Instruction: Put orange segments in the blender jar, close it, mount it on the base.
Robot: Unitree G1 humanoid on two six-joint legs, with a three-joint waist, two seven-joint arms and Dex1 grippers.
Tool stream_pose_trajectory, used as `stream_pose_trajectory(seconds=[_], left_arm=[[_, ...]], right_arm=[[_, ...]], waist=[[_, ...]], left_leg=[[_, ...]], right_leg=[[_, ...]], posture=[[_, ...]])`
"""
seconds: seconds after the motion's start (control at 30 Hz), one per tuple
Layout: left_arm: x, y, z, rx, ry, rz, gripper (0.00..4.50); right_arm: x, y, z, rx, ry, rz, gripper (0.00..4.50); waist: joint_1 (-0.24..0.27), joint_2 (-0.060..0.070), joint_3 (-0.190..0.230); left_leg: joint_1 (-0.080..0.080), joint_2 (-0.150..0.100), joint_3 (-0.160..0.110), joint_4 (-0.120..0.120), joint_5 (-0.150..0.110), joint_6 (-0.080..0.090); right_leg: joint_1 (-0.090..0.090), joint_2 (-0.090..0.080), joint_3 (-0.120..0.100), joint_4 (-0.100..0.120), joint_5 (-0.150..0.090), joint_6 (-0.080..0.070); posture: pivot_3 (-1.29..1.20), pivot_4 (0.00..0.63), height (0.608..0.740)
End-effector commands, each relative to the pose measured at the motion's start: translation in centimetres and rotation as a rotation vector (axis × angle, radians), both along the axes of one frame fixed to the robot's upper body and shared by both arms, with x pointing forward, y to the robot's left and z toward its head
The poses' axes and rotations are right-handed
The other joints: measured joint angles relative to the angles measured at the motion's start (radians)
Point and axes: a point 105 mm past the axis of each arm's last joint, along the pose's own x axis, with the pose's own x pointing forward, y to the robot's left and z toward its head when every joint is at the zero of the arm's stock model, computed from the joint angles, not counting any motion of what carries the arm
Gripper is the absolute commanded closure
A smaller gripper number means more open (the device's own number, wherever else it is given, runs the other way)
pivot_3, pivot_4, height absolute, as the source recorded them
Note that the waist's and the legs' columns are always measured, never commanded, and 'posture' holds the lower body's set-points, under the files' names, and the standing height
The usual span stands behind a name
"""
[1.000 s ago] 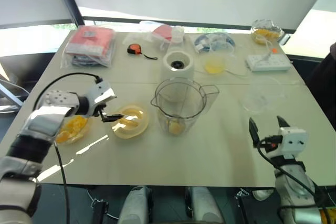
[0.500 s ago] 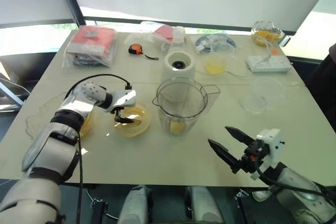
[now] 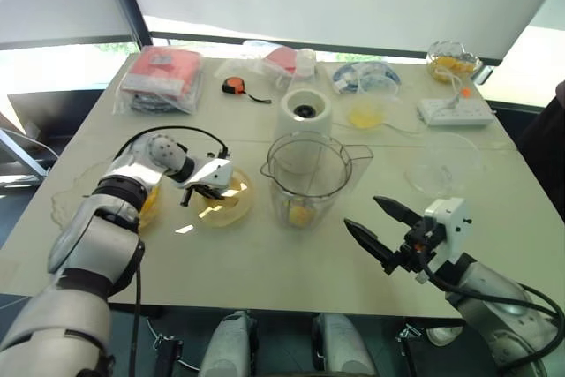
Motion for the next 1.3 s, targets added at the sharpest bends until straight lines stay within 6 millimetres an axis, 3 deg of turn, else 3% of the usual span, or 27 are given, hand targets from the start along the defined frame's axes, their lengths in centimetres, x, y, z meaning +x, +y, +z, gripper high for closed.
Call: stream_pose_trajectory(seconds=[0.03,0.13,0.3,0.33,0.4,0.47,0.57,0.7,0.87,0.97,1.13,1.3], left_arm=[[0.0,0.7,-0.7,0.002,-0.007,0.051,4.26],[1.5,1.2,3.7,-0.045,-0.044,0.144,4.26],[2.5,0.0,15.8,-0.232,-0.183,0.145,4.26],[2.2,-0.7,18.9,-0.264,-0.206,0.113,4.26],[1.4,-1.7,22.2,-0.299,-0.219,0.065,4.26],[0.4,-4.3,25.6,-0.356,-0.175,0.034,4.26],[-1.0,-7.9,28.1,-0.406,-0.116,-0.022,4.26],[-2.9,-13.3,28.0,-0.425,0.027,-0.127,4.26],[-4.9,-17.0,25.3,-0.364,0.218,-0.162,4.26],[-5.4,-18.7,23.2,-0.283,0.326,-0.069,4.26],[-6.1,-19.3,21.0,-0.196,0.365,-0.018,4.26],[-5.0,-18.4,18.7,-0.115,0.303,0.099,4.26]], right_arm=[[0.6,0.3,0.5,0.007,-0.042,0.001,0.16],[1.1,-0.2,0.0,0.002,-0.038,-0.021,0.16],[2.0,-1.9,-0.3,-0.008,-0.034,-0.061,0.16],[2.4,-2.4,-0.5,-0.025,-0.031,-0.071,0.16],[2.8,-2.9,-0.9,-0.047,-0.025,-0.081,0.16],[2.9,-3.0,-0.9,-0.05,-0.02,-0.073,0.16],[3.0,-3.1,-0.9,-0.045,-0.014,-0.07,0.16],[3.4,-3.4,-1.1,-0.048,-0.02,-0.092,0.16],[3.2,-3.5,-1.1,-0.042,-0.031,-0.118,0.16],[2.8,-3.5,-1.2,-0.039,-0.037,-0.138,0.16],[2.9,-3.4,-1.4,-0.031,-0.059,-0.181,0.16],[2.9,-2.8,-1.4,-0.009,-0.068,-0.192,0.16]], waist=[[0.001,0.0,0.0],[0.003,-0.001,0.001],[0.005,-0.011,0.007],[0.006,-0.011,0.007],[0.006,-0.011,0.007],[0.005,-0.01,0.006],[0.003,-0.01,0.006],[0.001,-0.009,0.007],[-0.01,-0.006,0.008],[-0.02,-0.005,0.008],[-0.026,-0.002,0.01],[-0.022,-0.001,0.01]], left_leg=[[0.0,0.0,0.0,0.0,0.0,0.0],[-0.001,0.0,0.0,0.0,0.0,0.0],[-0.013,-0.001,-0.002,0.002,0.0,0.0],[-0.017,-0.001,-0.003,0.003,0.0,0.0],[-0.019,-0.003,-0.003,0.002,0.0,0.001],[-0.019,-0.005,-0.002,0.002,-0.002,0.004],[-0.018,-0.006,-0.002,0.002,-0.005,0.009],[-0.017,-0.005,-0.005,0.002,-0.006,0.01],[-0.016,-0.005,-0.006,0.002,-0.006,0.01],[-0.016,-0.005,-0.006,0.002,-0.006,0.01],[-0.016,-0.005,-0.005,0.002,-0.006,0.01],[-0.016,-0.005,-0.005,0.002,-0.006,0.01]], right_leg=[[0.0,0.0,0.0,0.0,0.0,0.0],[-0.001,0.0,0.0,0.0,0.0,0.0],[-0.009,0.003,-0.004,0.0,0.0,0.0],[-0.012,0.003,-0.004,0.0,0.001,0.001],[-0.013,0.002,-0.005,-0.002,0.002,0.004],[-0.012,0.001,-0.004,-0.003,0.001,0.006],[-0.011,-0.001,-0.004,-0.003,-0.001,0.01],[-0.011,0.0,-0.004,-0.001,-0.002,0.011],[-0.012,0.001,-0.002,0.0,-0.002,0.011],[-0.012,0.001,-0.002,0.001,-0.002,0.011],[-0.013,0.002,0.0,0.001,-0.002,0.01],[-0.013,0.002,0.0,0.003,-0.003,0.008]], posture=[[0.0,0.15,0.74],[0.0,0.15,0.74],[0.0,0.15,0.74],[0.0,0.15,0.74],[0.0,0.15,0.74],[0.0,0.15,0.74],[0.0,0.15,0.74],[0.0,0.15,0.74],[0.0,0.15,0.74],[0.0,0.15,0.74],[0.0,0.15,0.74],[0.0,0.15,0.74]])
